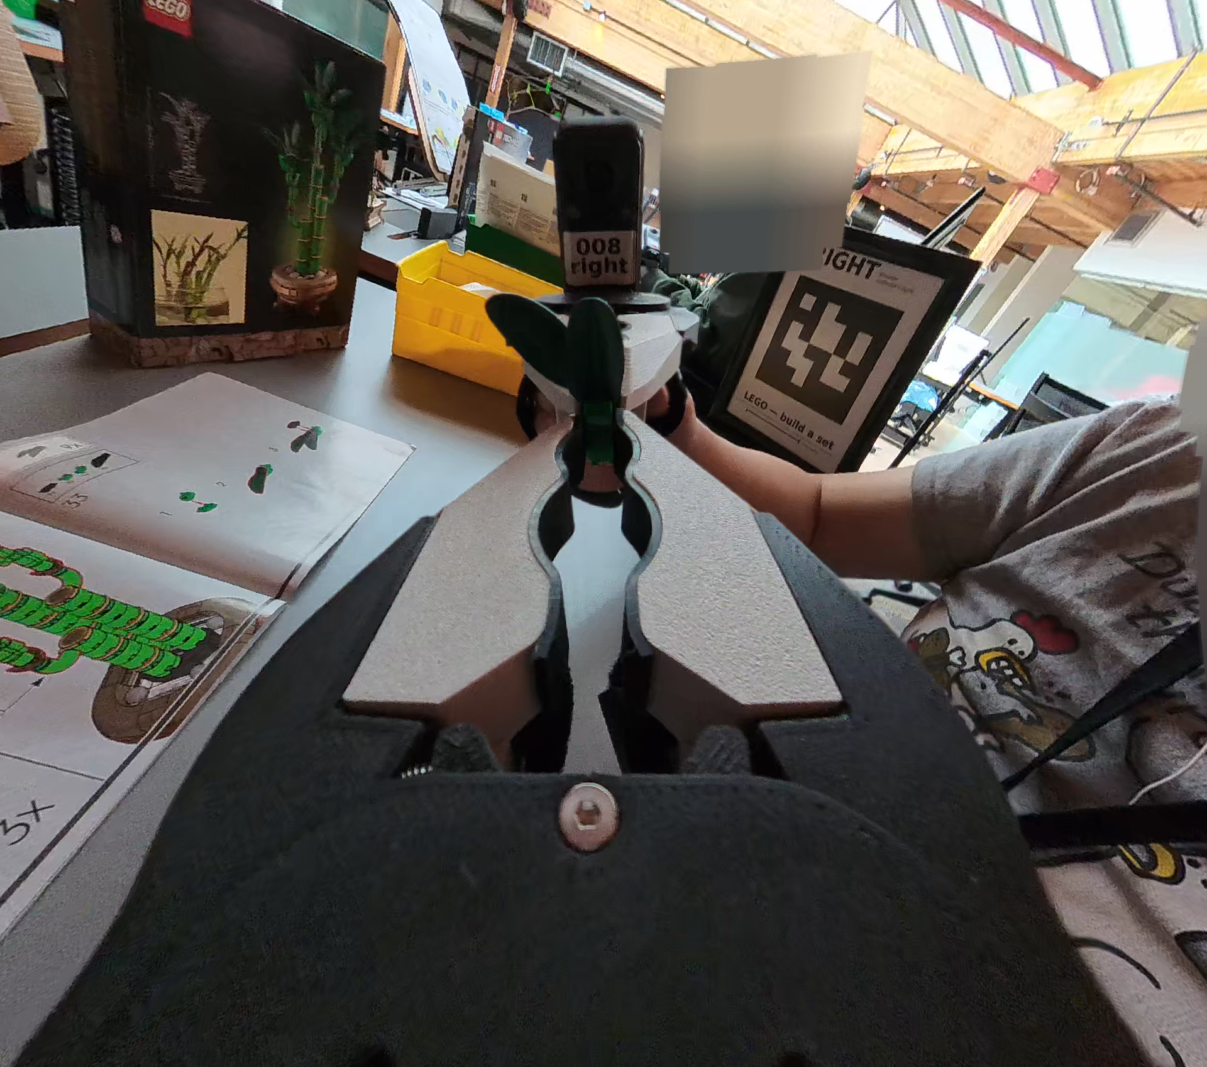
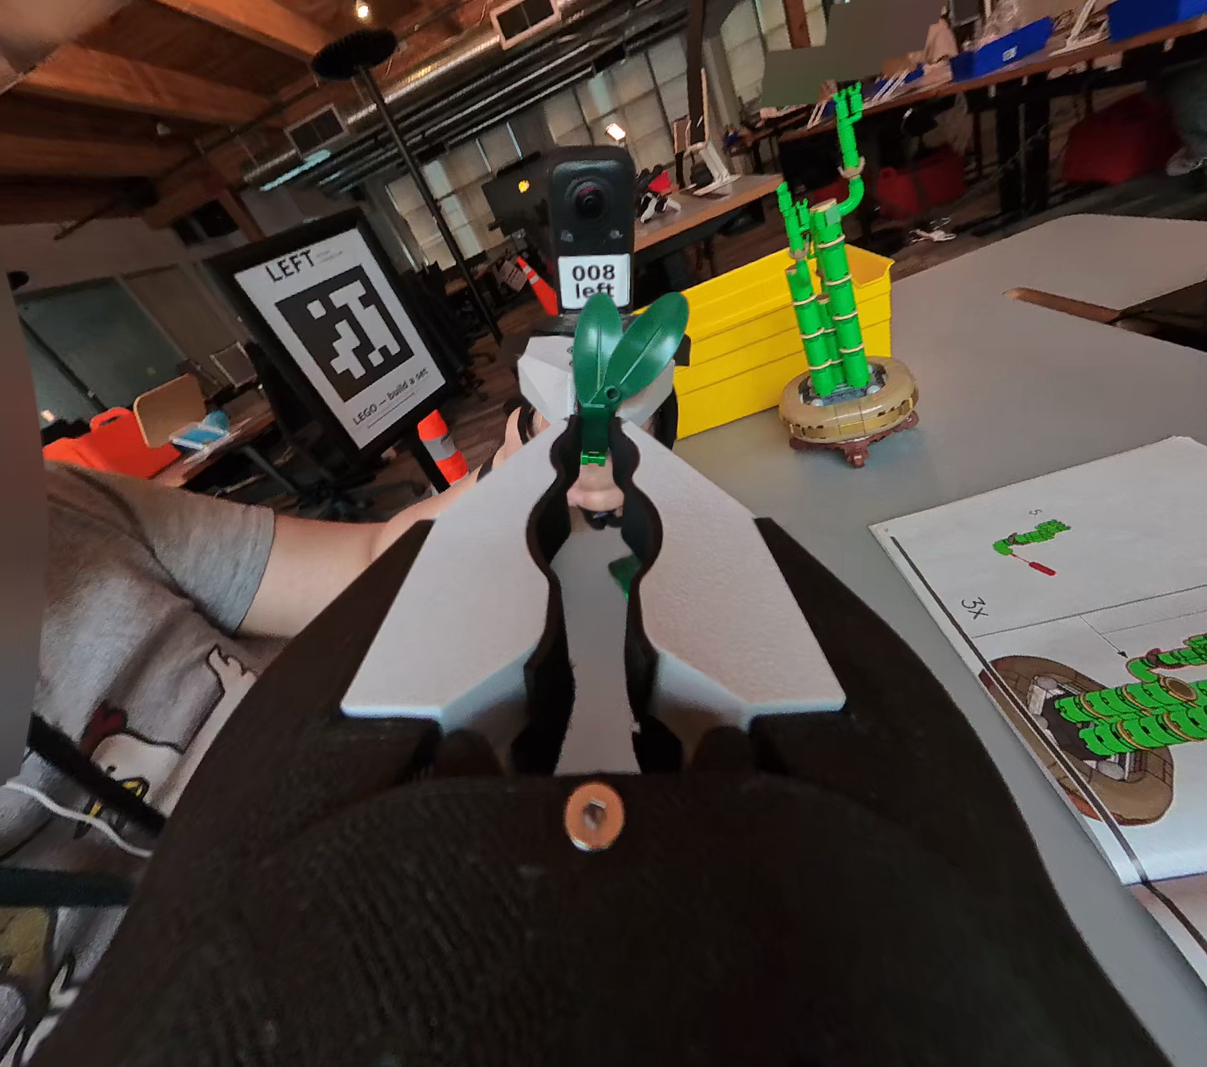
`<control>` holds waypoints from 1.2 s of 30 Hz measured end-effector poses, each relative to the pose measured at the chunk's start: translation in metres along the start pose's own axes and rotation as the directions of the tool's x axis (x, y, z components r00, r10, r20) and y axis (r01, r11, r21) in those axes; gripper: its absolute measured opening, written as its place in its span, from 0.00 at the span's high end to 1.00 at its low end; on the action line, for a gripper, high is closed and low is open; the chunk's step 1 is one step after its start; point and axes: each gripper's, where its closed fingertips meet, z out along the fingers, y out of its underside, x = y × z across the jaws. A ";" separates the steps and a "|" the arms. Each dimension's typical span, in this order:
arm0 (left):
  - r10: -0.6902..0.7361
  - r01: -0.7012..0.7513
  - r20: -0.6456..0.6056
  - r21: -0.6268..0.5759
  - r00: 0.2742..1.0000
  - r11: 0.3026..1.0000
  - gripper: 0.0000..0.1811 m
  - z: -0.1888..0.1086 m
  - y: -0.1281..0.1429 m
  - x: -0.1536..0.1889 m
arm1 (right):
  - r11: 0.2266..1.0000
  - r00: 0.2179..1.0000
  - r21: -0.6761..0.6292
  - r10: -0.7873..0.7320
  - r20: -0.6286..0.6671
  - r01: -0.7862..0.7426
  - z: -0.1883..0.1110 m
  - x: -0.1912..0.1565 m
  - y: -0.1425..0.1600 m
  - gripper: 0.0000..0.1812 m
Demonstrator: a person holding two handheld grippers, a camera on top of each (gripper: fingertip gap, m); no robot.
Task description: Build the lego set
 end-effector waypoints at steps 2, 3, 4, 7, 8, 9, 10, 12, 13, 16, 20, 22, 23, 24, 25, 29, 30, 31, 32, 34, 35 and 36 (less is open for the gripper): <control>-0.009 0.009 0.002 0.024 1.000 1.000 0.97 0.000 -0.003 -0.001 | 1.000 1.000 0.027 0.016 -0.003 -0.016 0.001 0.001 -0.002 0.96; -0.010 0.010 0.003 0.033 1.000 0.999 0.97 0.000 -0.004 -0.001 | 0.999 1.000 0.040 0.029 0.001 -0.029 0.001 0.001 -0.003 0.96; -0.010 0.010 0.002 0.036 1.000 0.999 0.97 0.000 -0.004 -0.001 | 0.998 0.999 0.048 0.050 0.011 -0.050 0.001 0.001 -0.003 0.96; -0.032 0.032 0.005 0.023 0.999 0.999 0.97 0.000 -0.002 -0.004 | 0.993 0.994 0.054 0.103 0.025 -0.104 0.001 0.004 -0.001 0.98; -0.044 0.044 0.008 0.019 0.999 0.999 0.97 -0.001 -0.001 -0.006 | 0.993 0.994 0.049 0.107 0.020 -0.108 0.002 0.006 0.001 0.98; -0.052 0.052 0.007 0.019 0.999 0.998 0.97 -0.001 0.000 -0.007 | 0.993 0.994 0.049 0.108 0.018 -0.109 0.002 0.007 0.001 0.98; -0.055 0.055 0.006 0.025 0.998 0.998 0.97 -0.002 -0.001 -0.008 | 0.992 0.993 0.053 0.112 0.020 -0.113 0.002 0.007 0.001 0.98; -0.048 0.047 0.012 0.037 0.999 0.998 0.97 -0.003 -0.003 -0.008 | 0.991 0.993 0.061 0.118 0.022 -0.119 0.001 0.007 -0.001 0.98; -0.043 0.042 0.017 0.033 0.999 0.999 0.97 -0.003 -0.003 -0.008 | 0.992 0.994 0.061 0.111 0.017 -0.112 0.001 0.007 -0.001 0.98; -0.028 0.027 0.019 0.029 0.999 0.999 0.97 -0.003 -0.003 -0.007 | 0.994 0.996 0.059 0.093 0.009 -0.093 0.001 0.006 -0.001 0.97; -0.003 0.003 0.029 0.006 1.000 1.000 0.97 -0.003 0.000 -0.008 | 0.996 0.997 0.037 0.078 0.000 -0.078 0.001 0.006 0.001 0.97; 0.011 -0.010 0.037 -0.027 0.999 1.000 0.97 -0.003 0.003 -0.007 | 0.996 0.996 0.009 0.086 0.019 -0.086 0.000 0.006 0.004 0.97; 0.009 -0.007 0.037 -0.046 0.999 0.999 0.97 -0.003 0.005 -0.007 | 0.996 0.996 -0.012 0.084 0.029 -0.084 0.000 0.005 0.006 0.97; 0.006 -0.004 0.036 -0.068 0.999 0.998 0.97 -0.002 0.008 -0.007 | 0.996 0.996 -0.038 0.084 0.033 -0.083 -0.001 0.005 0.009 0.97; 0.006 -0.003 0.031 -0.087 1.000 0.996 0.97 -0.002 0.011 -0.006 | 0.995 0.995 -0.063 0.085 0.042 -0.083 -0.002 0.005 0.012 0.97; 0.006 -0.005 0.007 -0.122 1.000 0.993 0.97 0.000 0.016 -0.002 | 0.990 0.995 -0.122 0.077 0.069 -0.068 -0.004 0.000 0.017 0.97; 0.007 -0.006 0.005 -0.112 1.000 0.994 0.97 0.000 0.015 -0.001 | 0.991 0.995 -0.116 0.074 0.073 -0.066 -0.005 -0.001 0.016 0.97; 0.003 -0.003 0.002 -0.100 1.000 0.995 0.97 0.001 0.013 -0.001 | 0.992 0.994 -0.103 0.077 0.079 -0.069 -0.005 -0.001 0.014 0.97; -0.002 0.002 0.000 -0.082 1.000 0.997 0.97 0.001 0.011 0.000 | 0.994 0.993 -0.083 0.082 0.082 -0.075 -0.005 -0.002 0.011 0.98; -0.005 0.005 0.003 -0.039 1.000 0.999 0.97 0.001 0.005 -0.001 | 0.995 0.992 -0.033 0.094 0.088 -0.092 -0.004 -0.001 0.006 0.97; 0.008 -0.007 0.015 -0.021 1.000 1.000 0.97 0.001 0.003 -0.003 | 0.995 0.992 -0.013 0.099 0.081 -0.098 -0.004 0.001 0.004 0.98; 0.028 -0.028 0.032 -0.010 0.999 1.000 0.97 0.001 0.002 -0.004 | 0.995 0.992 -0.001 0.100 0.073 -0.100 -0.003 0.003 0.003 0.98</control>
